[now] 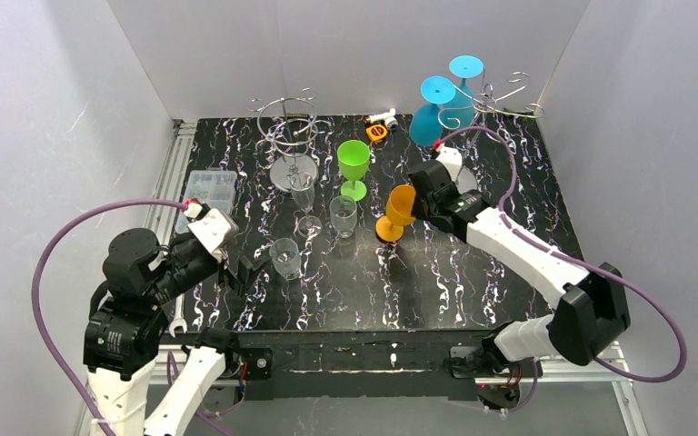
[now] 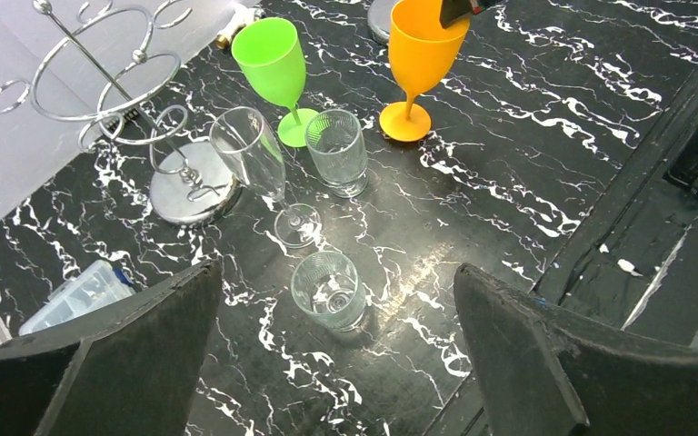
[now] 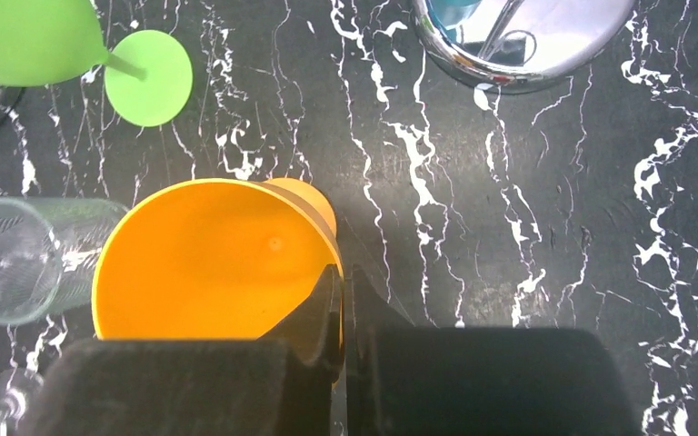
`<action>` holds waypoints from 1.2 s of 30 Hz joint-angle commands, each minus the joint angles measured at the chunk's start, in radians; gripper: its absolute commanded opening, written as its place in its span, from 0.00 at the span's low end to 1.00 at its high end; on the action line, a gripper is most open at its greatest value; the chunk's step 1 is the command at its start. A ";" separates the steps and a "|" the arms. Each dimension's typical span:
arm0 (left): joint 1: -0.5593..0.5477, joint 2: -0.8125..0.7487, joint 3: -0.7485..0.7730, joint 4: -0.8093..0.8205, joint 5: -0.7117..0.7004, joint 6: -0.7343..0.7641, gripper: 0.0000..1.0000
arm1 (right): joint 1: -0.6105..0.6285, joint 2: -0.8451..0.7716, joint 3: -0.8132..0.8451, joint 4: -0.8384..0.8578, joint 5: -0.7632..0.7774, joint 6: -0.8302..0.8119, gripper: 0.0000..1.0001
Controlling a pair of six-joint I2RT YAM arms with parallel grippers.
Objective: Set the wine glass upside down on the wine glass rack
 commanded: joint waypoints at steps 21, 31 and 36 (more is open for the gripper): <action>-0.003 0.416 0.175 0.300 0.251 -0.497 0.99 | 0.001 -0.420 0.350 0.106 -0.508 -0.070 0.01; -0.004 0.489 0.198 0.376 0.301 -0.635 0.99 | 0.001 -0.397 0.313 0.288 -0.639 -0.006 0.01; -0.005 0.478 0.176 0.404 0.315 -0.655 0.99 | 0.001 -0.383 0.297 0.325 -0.669 0.033 0.01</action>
